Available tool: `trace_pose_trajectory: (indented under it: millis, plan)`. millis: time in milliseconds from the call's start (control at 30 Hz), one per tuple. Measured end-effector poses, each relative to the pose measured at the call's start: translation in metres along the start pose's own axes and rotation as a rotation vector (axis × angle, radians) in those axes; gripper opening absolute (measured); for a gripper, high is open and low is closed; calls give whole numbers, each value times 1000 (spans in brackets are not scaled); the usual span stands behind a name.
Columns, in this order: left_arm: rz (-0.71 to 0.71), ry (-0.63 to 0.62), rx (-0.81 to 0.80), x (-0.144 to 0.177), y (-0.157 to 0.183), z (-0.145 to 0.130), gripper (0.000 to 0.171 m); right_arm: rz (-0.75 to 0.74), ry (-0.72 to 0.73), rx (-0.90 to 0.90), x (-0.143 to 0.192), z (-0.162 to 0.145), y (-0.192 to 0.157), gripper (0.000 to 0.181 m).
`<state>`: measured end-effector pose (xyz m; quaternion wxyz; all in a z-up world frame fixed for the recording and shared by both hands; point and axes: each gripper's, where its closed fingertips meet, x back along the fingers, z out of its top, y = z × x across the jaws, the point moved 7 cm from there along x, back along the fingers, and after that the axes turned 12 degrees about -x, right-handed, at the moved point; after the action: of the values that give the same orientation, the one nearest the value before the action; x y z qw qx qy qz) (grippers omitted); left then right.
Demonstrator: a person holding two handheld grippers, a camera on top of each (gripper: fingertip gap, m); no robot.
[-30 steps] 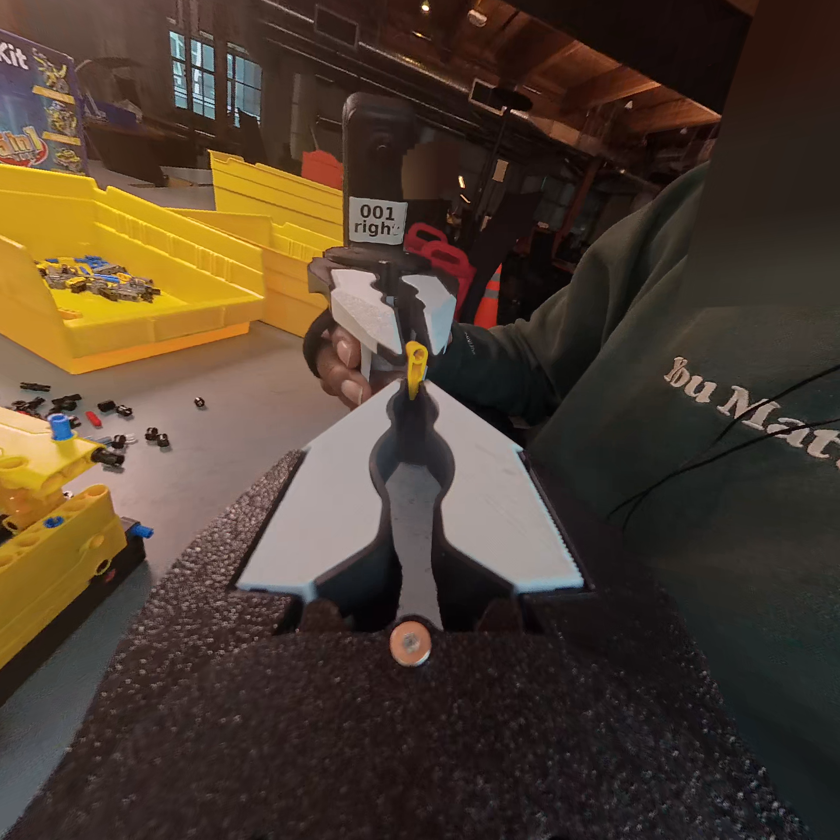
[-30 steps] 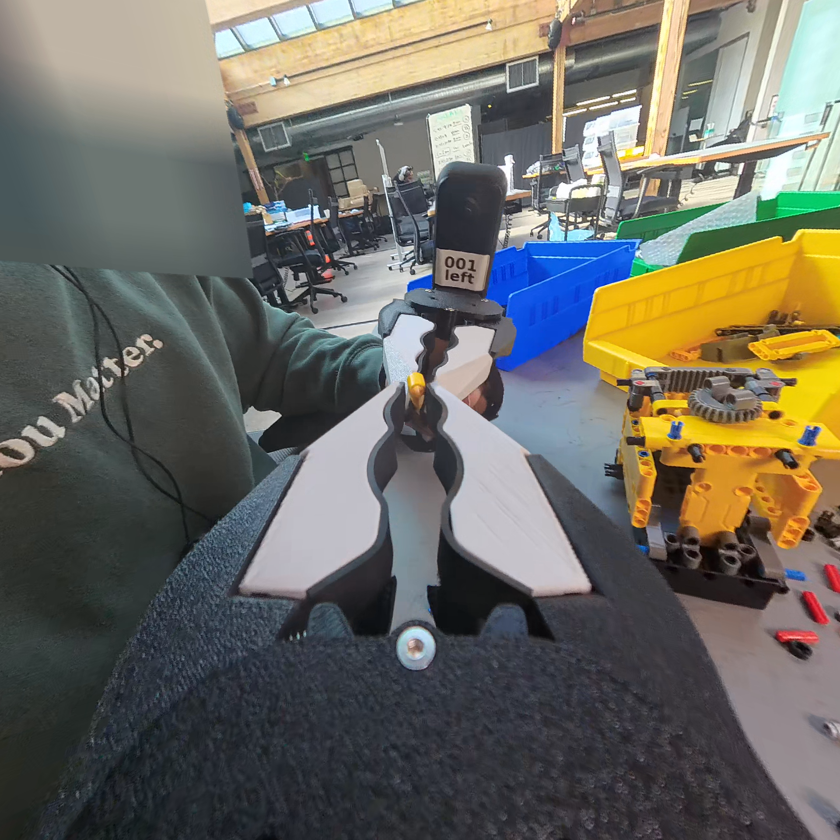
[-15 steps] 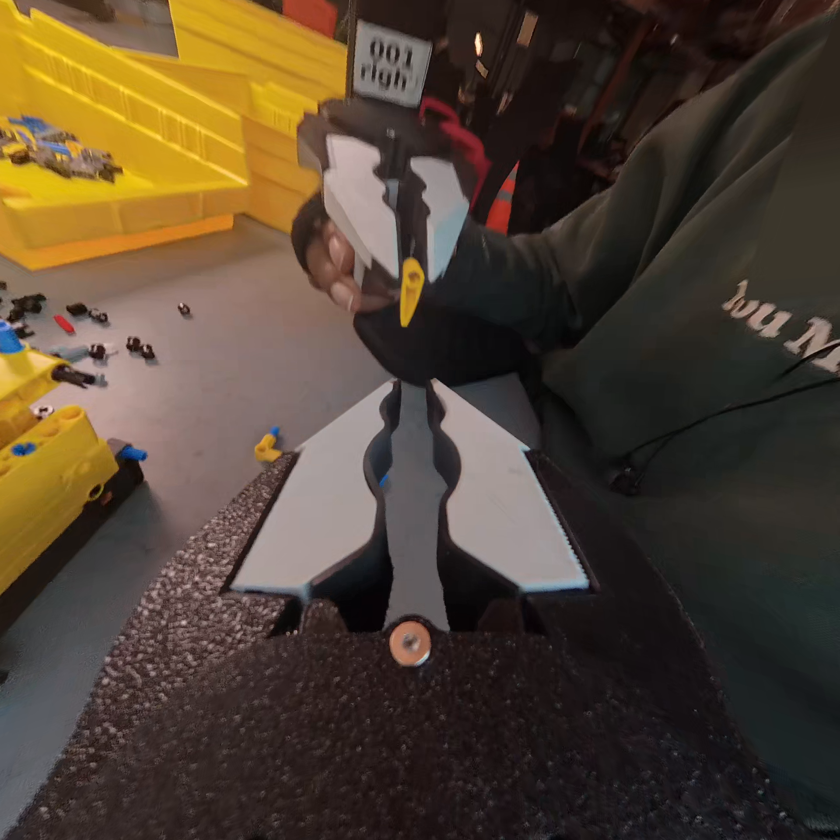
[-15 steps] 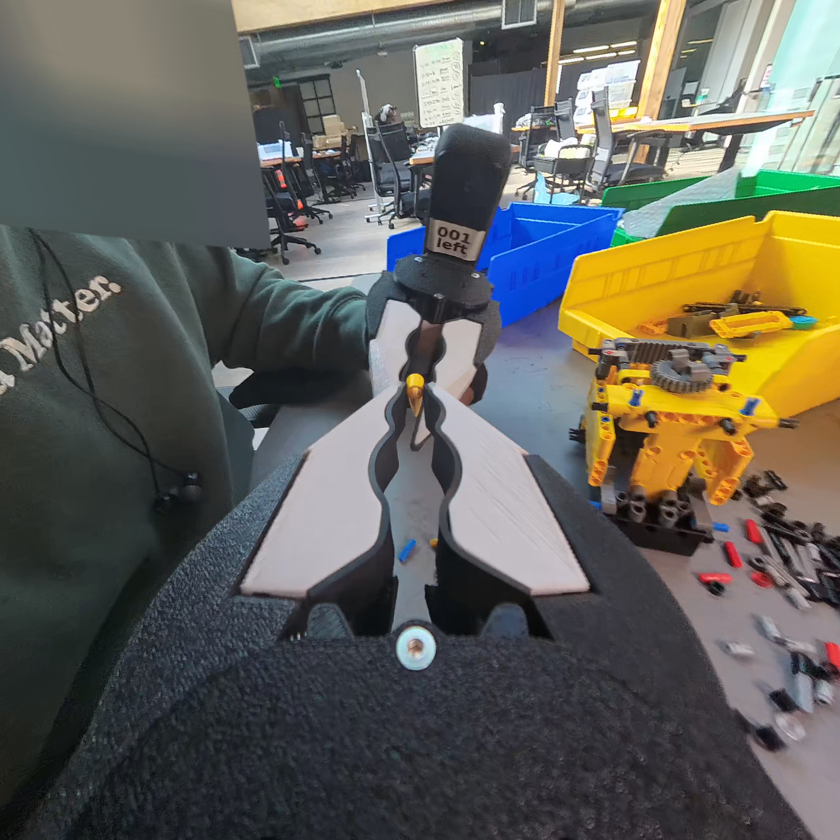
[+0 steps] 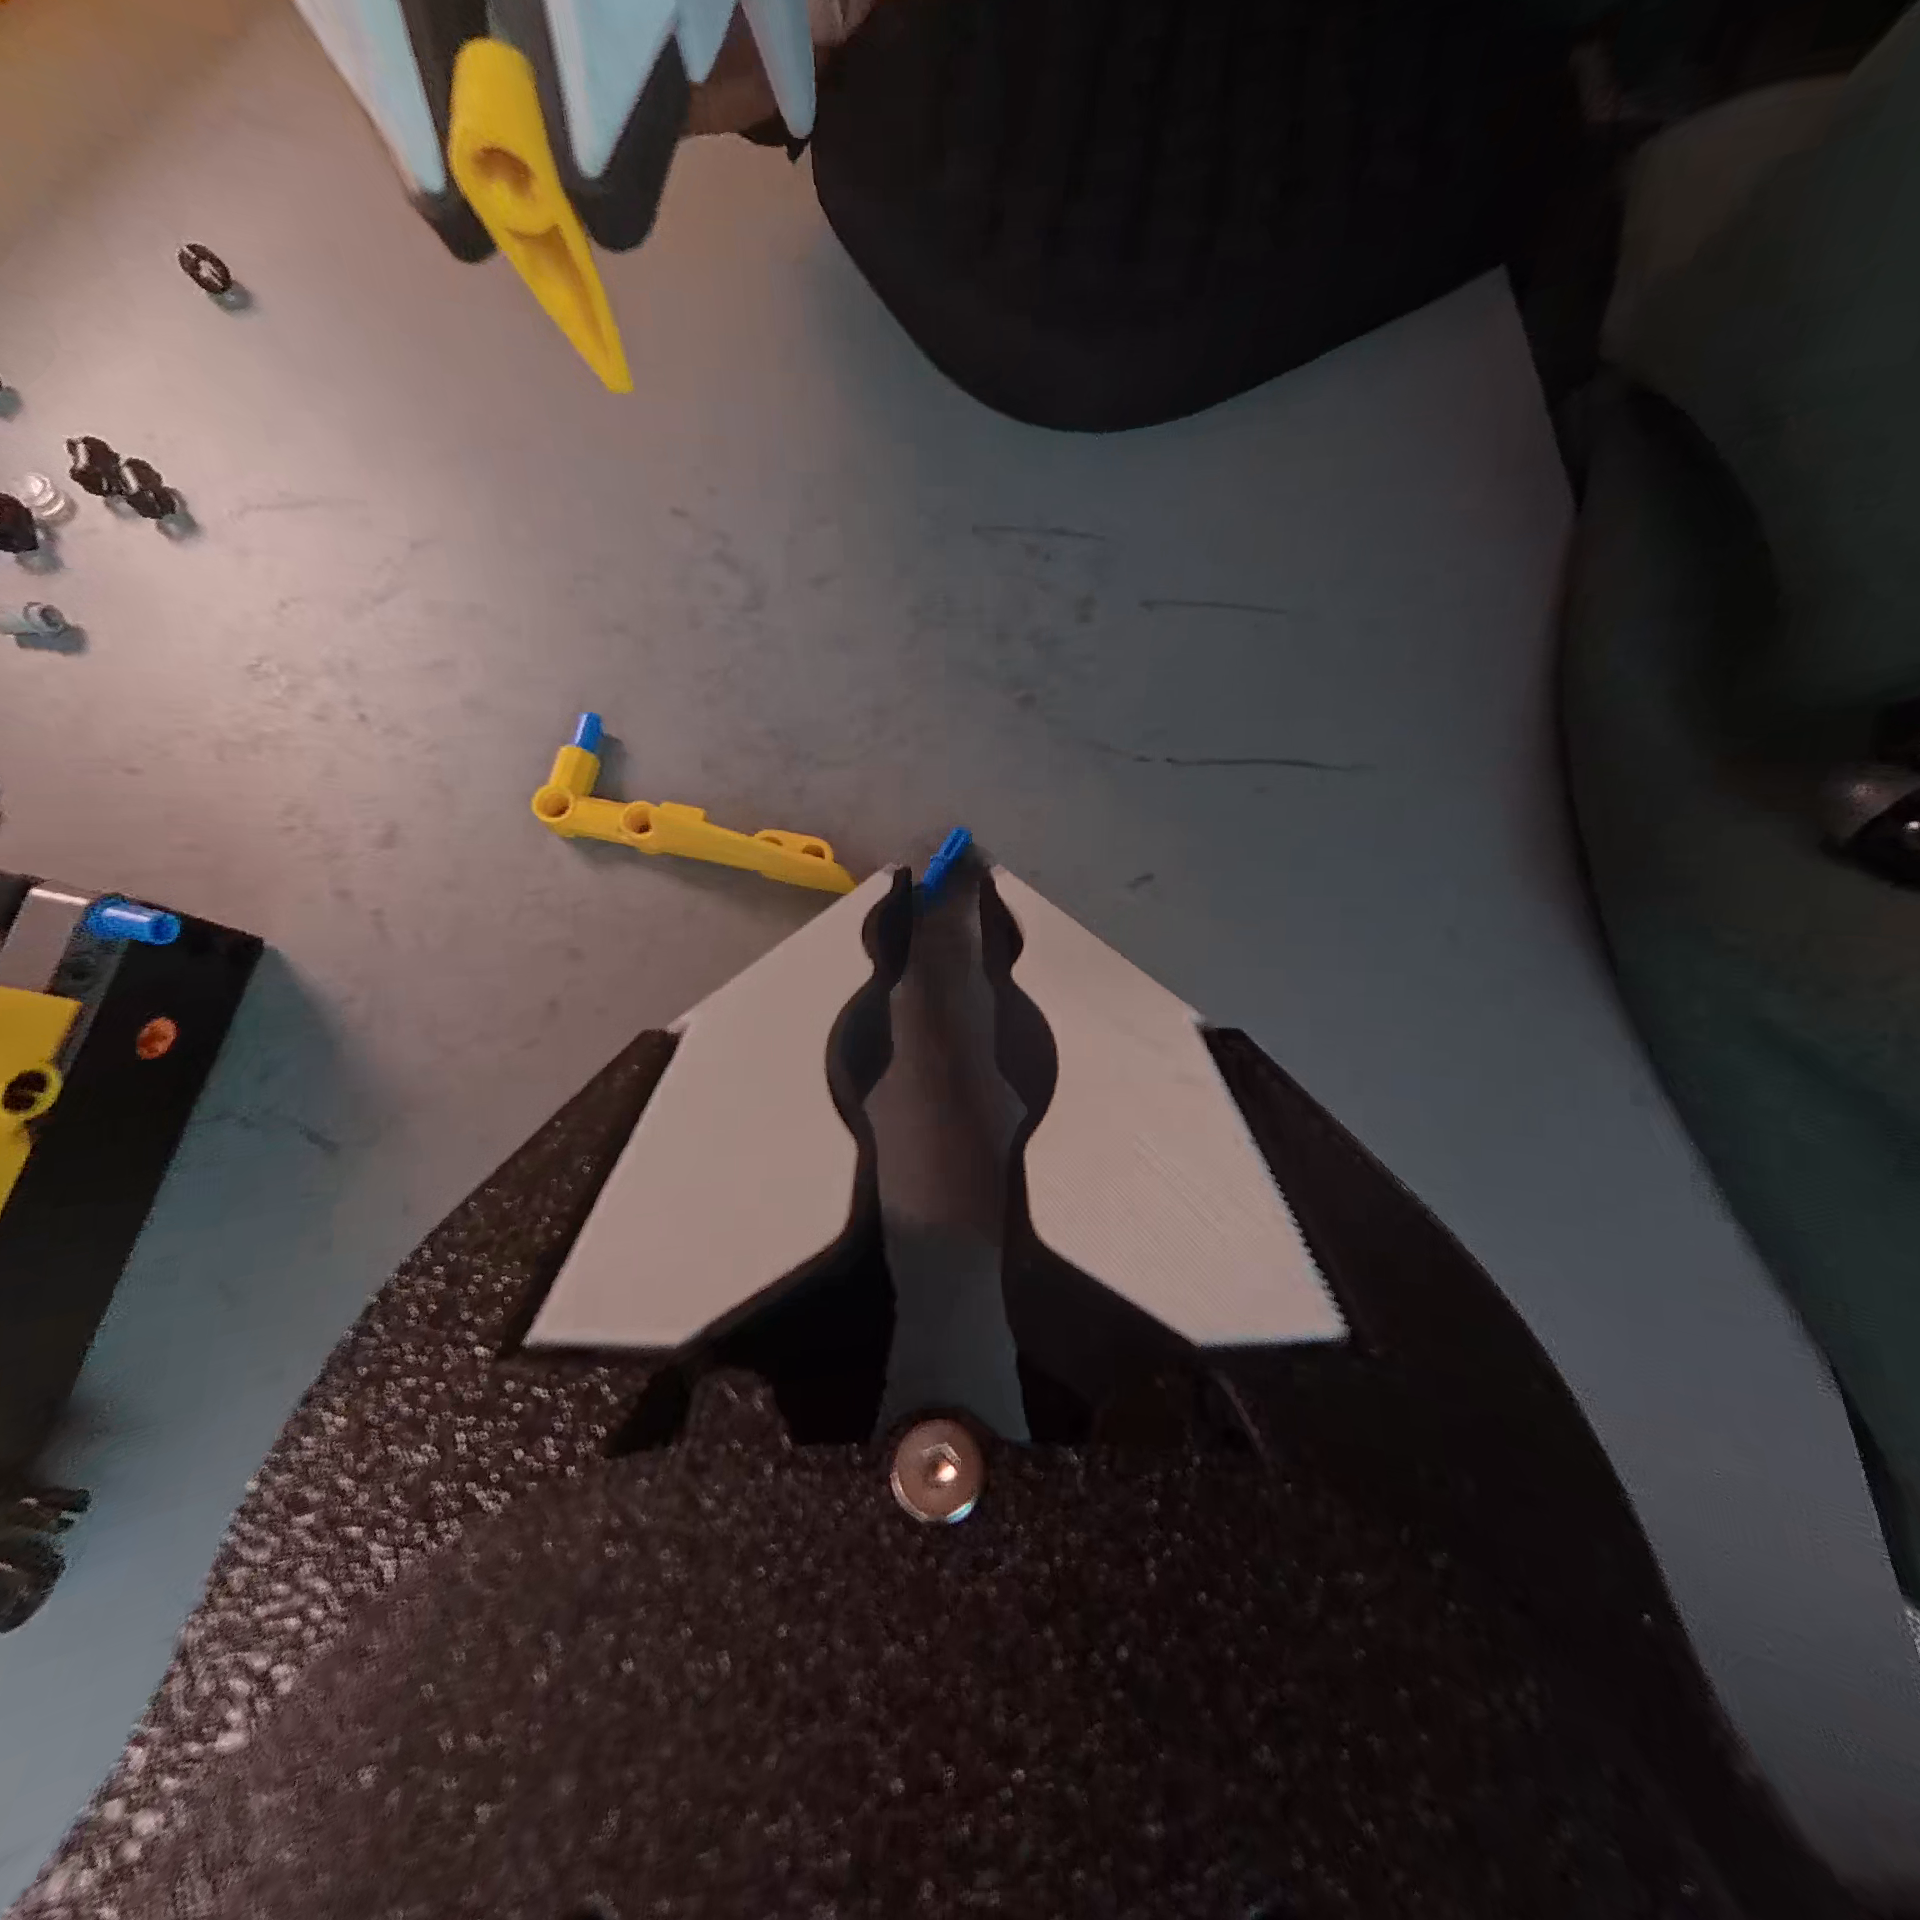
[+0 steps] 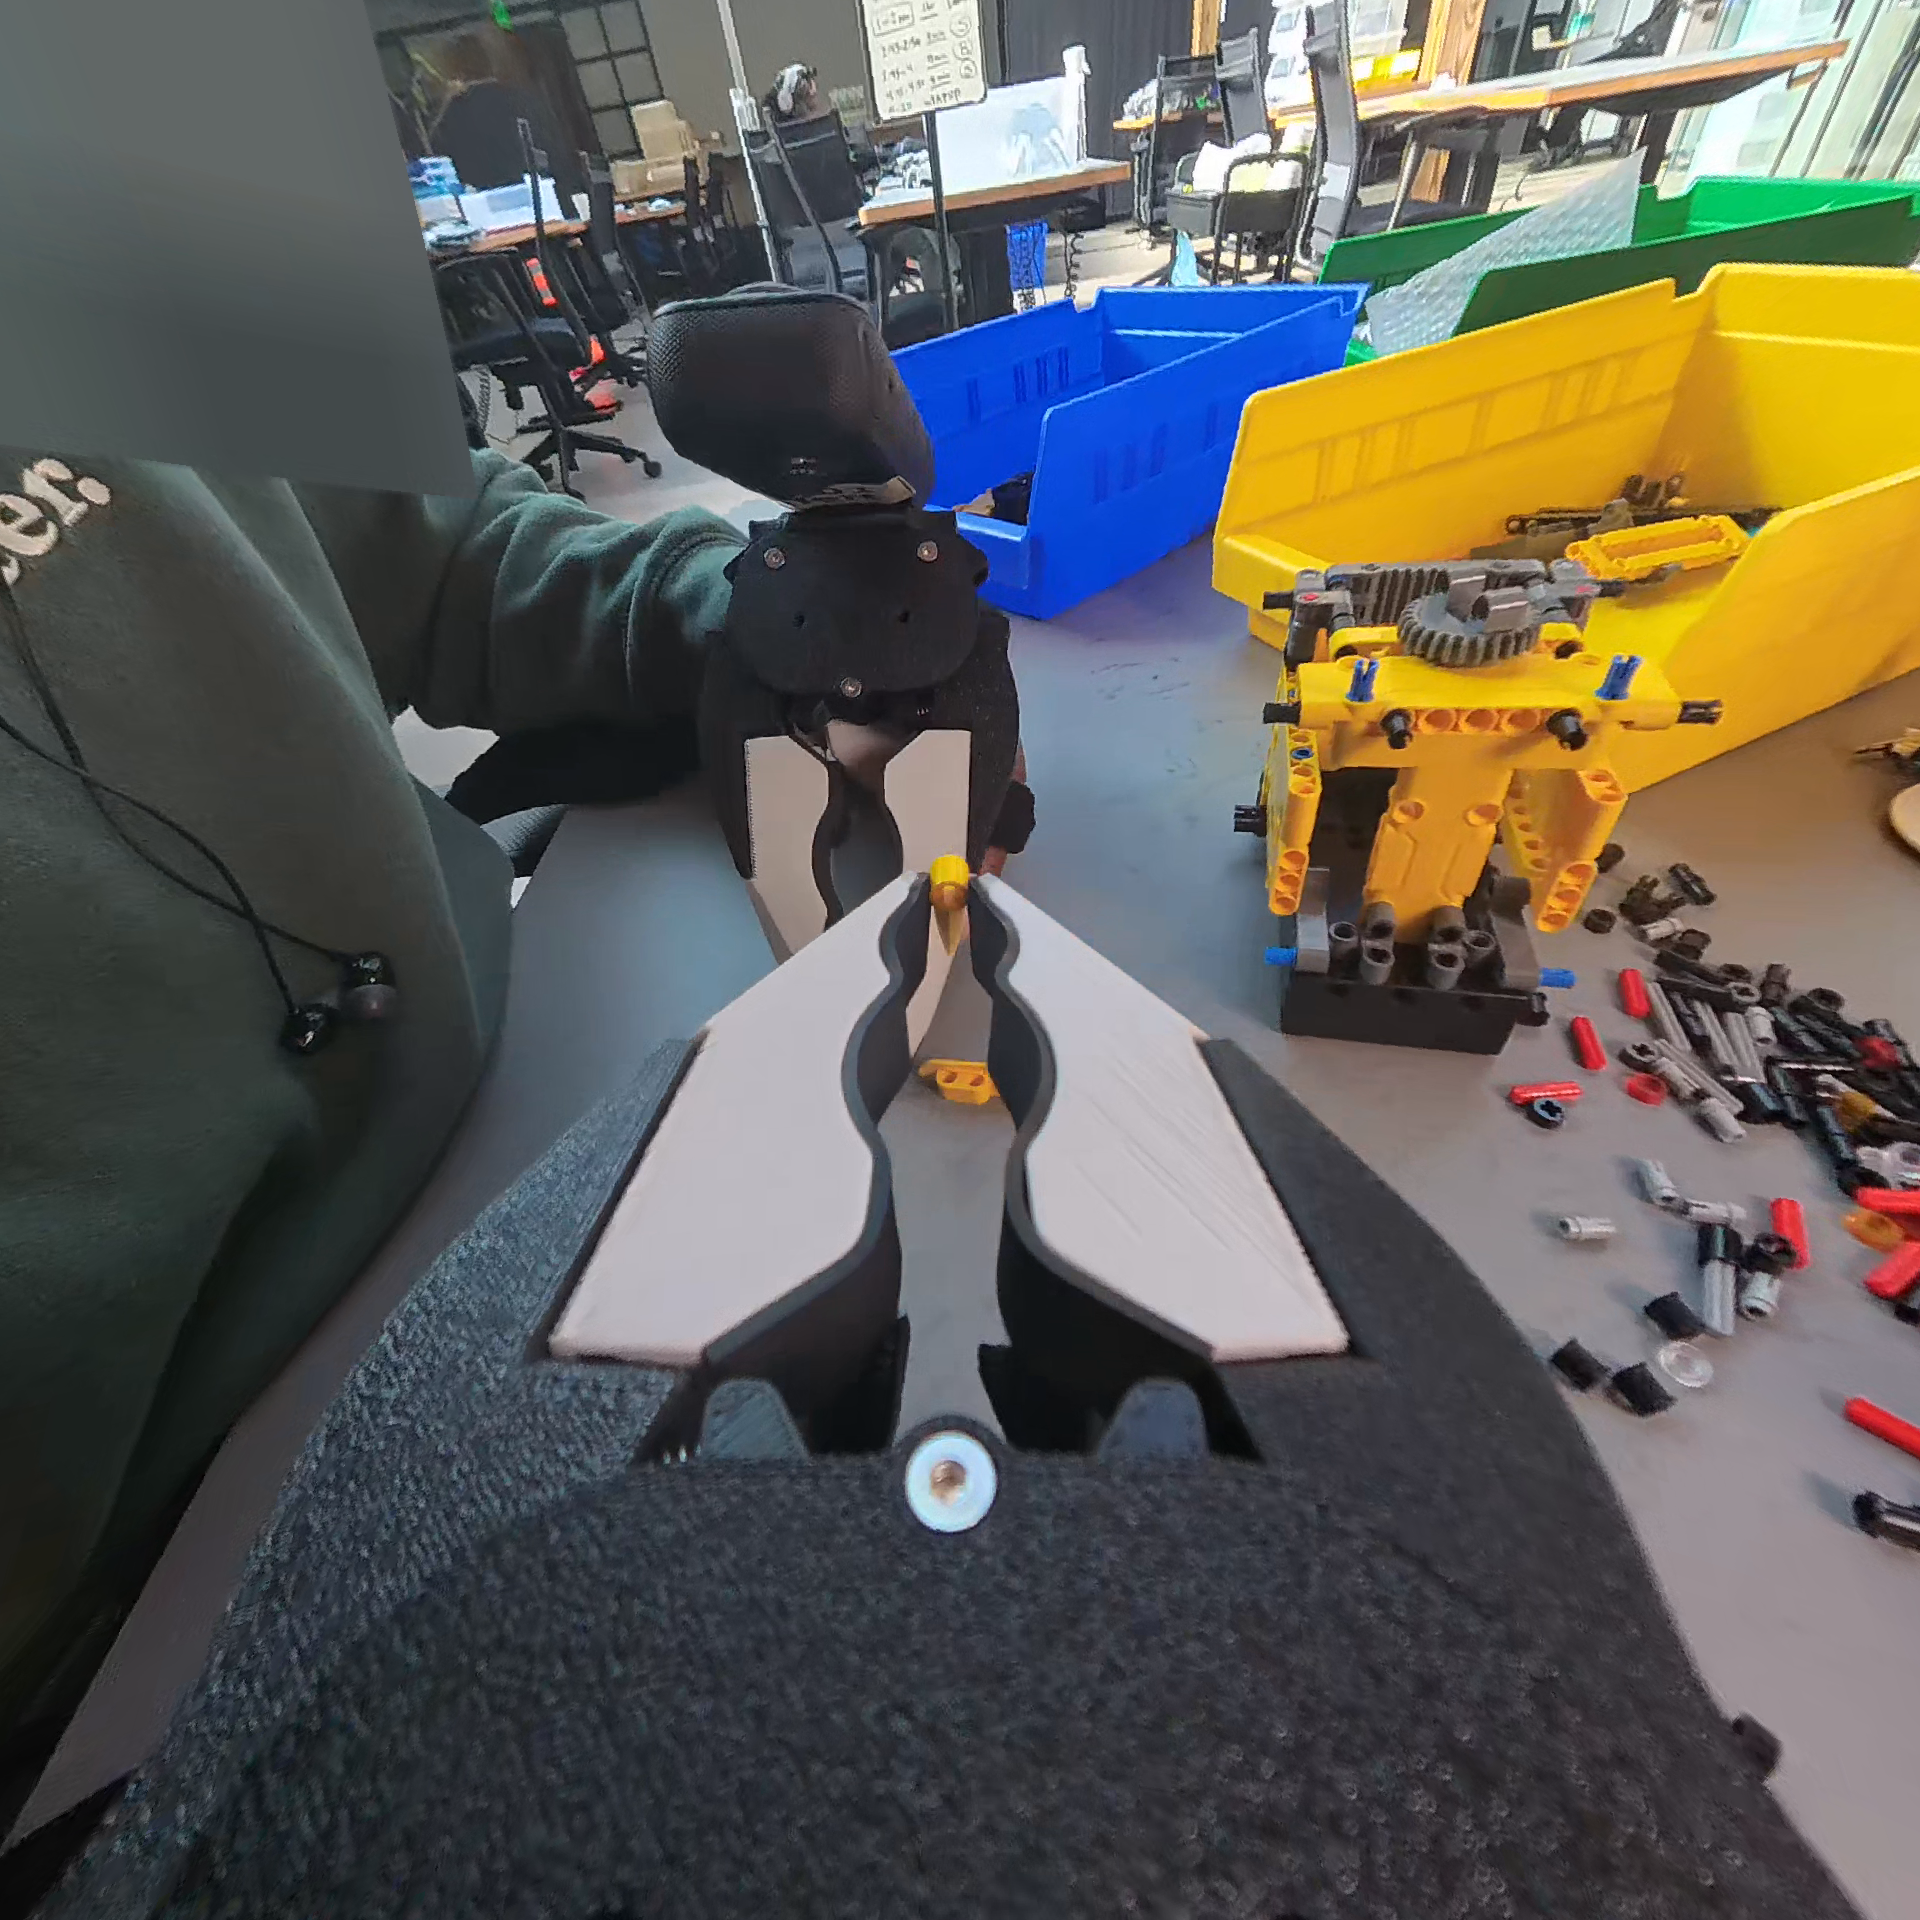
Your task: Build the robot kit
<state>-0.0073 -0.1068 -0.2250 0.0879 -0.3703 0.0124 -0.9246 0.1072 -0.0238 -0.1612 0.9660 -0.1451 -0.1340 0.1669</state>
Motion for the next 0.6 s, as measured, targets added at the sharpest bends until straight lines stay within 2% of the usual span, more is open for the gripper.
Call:
trace_pose_trajectory:
  millis: [167, 267, 433, 500, 600]
  plan:
    - [16, -18, -20, -3, -1, 0, 5, 21, -5, -5, 0, -6, 0, 6]
    - [20, -5, 34, -1, -4, 1, 3, 39, -4, -15, 0, -5, -1, 6]
    - [-14, 337, 194, 37, -18, 20, 3, 43, -26, -23, -4, -6, -2, 6]
    - [-4, 417, 219, 49, -21, 26, 3, 67, -21, -37, -6, -5, -3, 6]
    - [-6, 469, 248, 54, -22, 29, 3, 103, -20, -39, -12, -4, -7, 6]
